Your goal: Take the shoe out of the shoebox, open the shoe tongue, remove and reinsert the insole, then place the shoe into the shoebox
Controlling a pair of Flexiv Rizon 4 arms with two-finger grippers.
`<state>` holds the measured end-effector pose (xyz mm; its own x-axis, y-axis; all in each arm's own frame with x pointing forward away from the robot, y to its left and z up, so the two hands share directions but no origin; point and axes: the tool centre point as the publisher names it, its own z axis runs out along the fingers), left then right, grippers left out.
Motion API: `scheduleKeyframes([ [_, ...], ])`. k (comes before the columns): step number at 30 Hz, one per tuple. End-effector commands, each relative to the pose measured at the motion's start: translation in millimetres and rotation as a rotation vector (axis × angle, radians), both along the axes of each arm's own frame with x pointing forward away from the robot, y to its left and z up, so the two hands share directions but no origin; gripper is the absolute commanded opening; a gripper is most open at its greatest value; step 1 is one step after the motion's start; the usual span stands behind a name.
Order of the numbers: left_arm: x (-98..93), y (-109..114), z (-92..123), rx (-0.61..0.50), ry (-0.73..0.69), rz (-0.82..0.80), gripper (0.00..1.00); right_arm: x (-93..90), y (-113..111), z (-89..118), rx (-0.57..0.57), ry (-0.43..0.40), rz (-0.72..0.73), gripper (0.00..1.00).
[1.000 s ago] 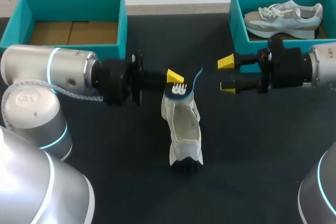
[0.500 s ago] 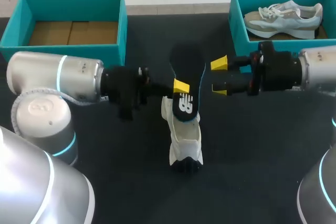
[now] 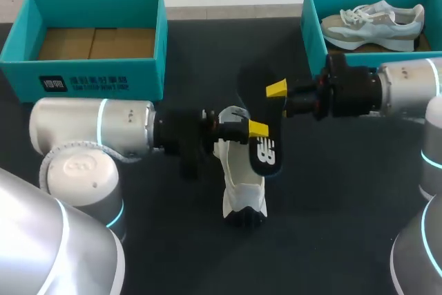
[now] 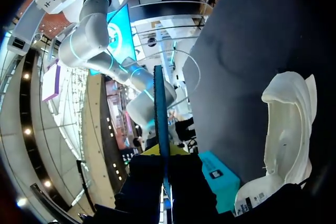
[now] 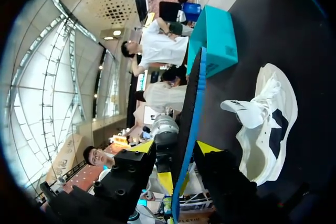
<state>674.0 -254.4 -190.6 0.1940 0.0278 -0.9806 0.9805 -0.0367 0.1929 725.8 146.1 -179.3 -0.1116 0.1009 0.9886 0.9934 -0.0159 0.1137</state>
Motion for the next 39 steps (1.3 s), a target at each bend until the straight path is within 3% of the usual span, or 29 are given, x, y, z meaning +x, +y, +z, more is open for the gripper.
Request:
scheduleKeyframes([
  [1, 0.1, -10.9, -5.0, -0.008, -0.001, 0.006, 0.0, 0.9, 4.8, -2.8, 0.003, 0.001, 0.004, 0.43],
  [2, 0.0, -11.8, -5.4, -0.008, 0.001, 0.006, 0.0, 0.4, 5.1, -3.2, 0.004, 0.002, 0.004, 0.4],
  [4, 0.1, -13.0, -6.2, -0.009, 0.002, 0.007, 0.0, -0.9, 5.0, -4.2, 0.005, 0.006, 0.001, 0.25],
  [6, 0.2, -13.3, -6.5, -0.011, 0.004, 0.008, 0.0, -2.0, 5.0, -4.9, 0.006, 0.008, 0.002, 0.0],
  [12, 0.1, -9.5, -5.6, -0.027, 0.02, 0.002, 0.0, -3.5, 3.1, -7.3, 0.004, 0.02, 0.003, 0.0],
  [13, -1.0, -7.1, -5.7, -0.025, 0.023, -0.005, 0.19, -3.3, 2.6, -7.9, 0.004, 0.021, 0.002, 0.0],
  [14, -2.1, -4.8, -5.6, -0.026, 0.026, -0.009, 0.64, -2.6, 2.1, -8.6, 0.003, 0.023, 0.002, 0.0],
  [15, -3.0, -1.1, -5.9, -0.027, 0.027, -0.011, 0.99, -1.8, 1.5, -9.5, 0.003, 0.026, 0.004, 0.0],
  [23, 4.0, 33.6, -8.7, 0.034, 0.052, 0.042, 1.0, 3.2, -4.5, -15.1, 0.002, 0.038, 0.006, 0.0],
  [28, 13.5, 39.6, 7.7, 0.104, 0.061, 0.036, 1.0, 3.7, -6.6, -19.0, 0.005, 0.044, 0.011, 0.0],
  [34, 33.7, 44.8, 32.2, 0.4, 0.127, 0.051, 1.0, -0.7, -6.3, -26.3, 0.018, 0.058, 0.01, 0.0],
  [39, 36.5, 43.8, 43.4, 0.655, 0.179, 0.044, 1.0, -2.7, -1.7, -32.2, 0.027, 0.062, 0.01, 0.0],
])
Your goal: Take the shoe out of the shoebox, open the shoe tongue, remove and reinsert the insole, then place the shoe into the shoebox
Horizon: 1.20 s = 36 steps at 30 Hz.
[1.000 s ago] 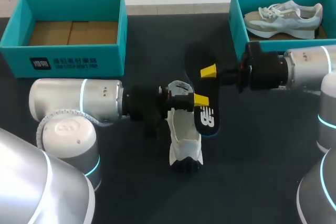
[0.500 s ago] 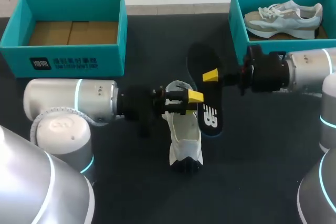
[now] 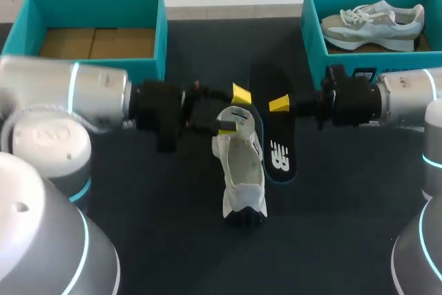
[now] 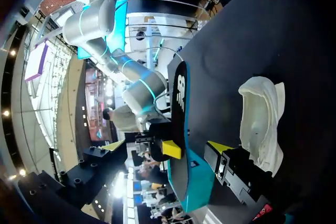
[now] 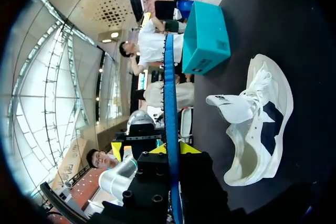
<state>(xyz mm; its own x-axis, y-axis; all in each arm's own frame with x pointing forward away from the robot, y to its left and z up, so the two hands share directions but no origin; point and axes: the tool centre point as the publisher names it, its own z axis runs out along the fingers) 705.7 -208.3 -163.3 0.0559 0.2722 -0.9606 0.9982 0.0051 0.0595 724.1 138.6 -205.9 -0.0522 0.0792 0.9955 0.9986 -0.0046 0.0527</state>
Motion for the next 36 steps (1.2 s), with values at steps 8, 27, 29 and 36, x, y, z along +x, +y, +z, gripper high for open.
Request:
scheduleKeyframes([
  [8, -3.7, -3.9, 18.1, 0.679, 0.084, -0.076, 1.0, -4.4, 10.5, -11.7, 0.02, -0.001, -0.005, 0.0],
  [27, -4.3, -6.8, 12.9, 0.653, 0.188, 0.008, 1.0, 3.7, 14.0, -16.7, 0.027, -0.01, 0.003, 0.0],
  [29, -4.2, -13.3, 12.2, 0.697, 0.24, 0.043, 1.0, 4.6, 14.5, -17.2, 0.029, -0.01, 0.006, 0.0],
  [36, 6.8, -25.2, 9.3, 0.898, 0.266, 0.085, 1.0, 6.6, 14.3, -17.6, 0.027, -0.009, 0.015, 0.0],
])
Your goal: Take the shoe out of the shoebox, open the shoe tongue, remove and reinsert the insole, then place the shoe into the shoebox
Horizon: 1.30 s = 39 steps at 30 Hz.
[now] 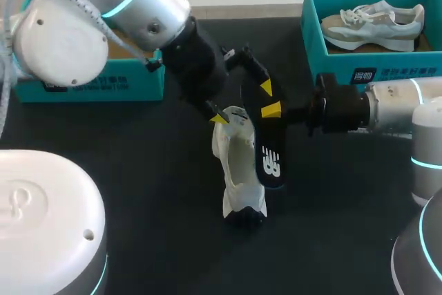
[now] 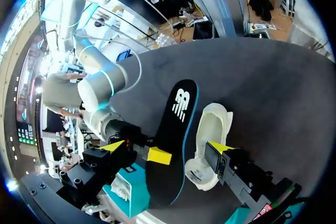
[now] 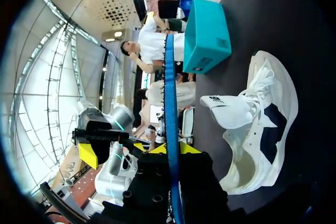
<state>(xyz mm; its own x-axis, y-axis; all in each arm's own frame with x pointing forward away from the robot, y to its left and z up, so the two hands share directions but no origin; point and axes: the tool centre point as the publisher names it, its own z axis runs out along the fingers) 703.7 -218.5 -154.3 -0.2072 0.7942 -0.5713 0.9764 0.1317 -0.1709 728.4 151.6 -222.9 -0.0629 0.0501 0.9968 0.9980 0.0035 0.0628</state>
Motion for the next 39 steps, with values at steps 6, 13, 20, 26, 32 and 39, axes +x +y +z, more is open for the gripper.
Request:
scheduleKeyframes([
  [6, 16.6, -22.0, 3.2, 0.396, -0.026, -0.064, 1.0, 2.2, 1.0, -0.4, -0.005, 0.004, 0.008, 0.0],
  [13, 17.7, -32.6, 3.6, 0.559, -0.09, -0.14, 1.0, 2.2, 1.2, -0.4, -0.004, 0.005, 0.009, 0.0],
  [20, 17.7, -31.1, 1.2, 0.609, -0.102, -0.15, 1.0, 3.2, 0.7, 0.9, -0.009, 0.004, 0.01, 0.0],
  [26, 17.5, -28.7, 1.5, 0.595, -0.108, -0.139, 1.0, 4.0, 0.1, 1.5, -0.013, 0.006, 0.014, 0.0],
  [32, 16.6, -29.3, -0.4, 0.58, -0.103, -0.142, 1.0, 4.4, 0.1, 1.9, -0.014, 0.006, 0.017, 0.0],
  [39, 14.2, -26.8, -3.9, 0.553, -0.11, -0.136, 1.0, 3.7, -0.1, 1.8, -0.015, 0.009, 0.016, 0.0],
])
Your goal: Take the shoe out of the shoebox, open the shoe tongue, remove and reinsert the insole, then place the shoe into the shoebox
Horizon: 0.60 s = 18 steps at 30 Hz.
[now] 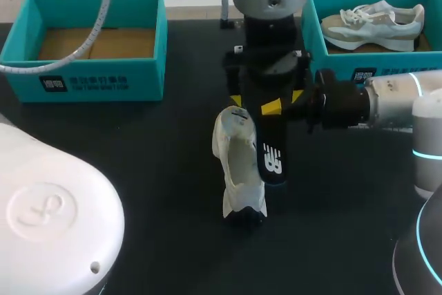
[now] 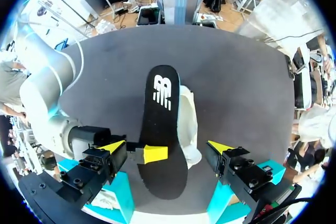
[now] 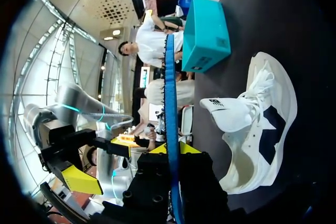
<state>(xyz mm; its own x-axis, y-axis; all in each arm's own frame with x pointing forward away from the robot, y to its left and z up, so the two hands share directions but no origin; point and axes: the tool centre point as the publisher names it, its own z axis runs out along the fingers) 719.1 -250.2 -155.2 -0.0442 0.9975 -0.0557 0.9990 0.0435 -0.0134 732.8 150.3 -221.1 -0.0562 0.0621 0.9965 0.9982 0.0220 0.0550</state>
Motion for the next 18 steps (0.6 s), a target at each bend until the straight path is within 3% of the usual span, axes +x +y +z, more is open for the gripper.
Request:
scheduleKeyframes([
  [1, -1.4, 5.8, -3.3, -0.023, -0.006, 0.003, 1.0, -0.8, 1.3, 0.0, -0.002, 0.001, -0.001, 0.0],
  [4, -1.4, 9.7, -3.9, -0.054, -0.02, 0.011, 1.0, -0.9, 1.3, 0.1, -0.002, 0.001, 0.0, 0.0],
  [6, -1.2, 15.2, -3.3, -0.144, -0.037, 0.014, 1.0, -0.8, 1.5, 0.0, -0.002, 0.001, 0.001, 0.0],
  [16, 0.2, 65.4, -4.1, -0.924, -0.101, -0.079, 1.0, 0.2, 3.0, -0.4, -0.002, 0.003, 0.007, 0.0],
  [18, 0.4, 73.9, -6.1, -1.001, -0.11, -0.077, 1.0, 0.1, 2.9, -0.3, -0.003, 0.004, 0.006, 0.0],
])
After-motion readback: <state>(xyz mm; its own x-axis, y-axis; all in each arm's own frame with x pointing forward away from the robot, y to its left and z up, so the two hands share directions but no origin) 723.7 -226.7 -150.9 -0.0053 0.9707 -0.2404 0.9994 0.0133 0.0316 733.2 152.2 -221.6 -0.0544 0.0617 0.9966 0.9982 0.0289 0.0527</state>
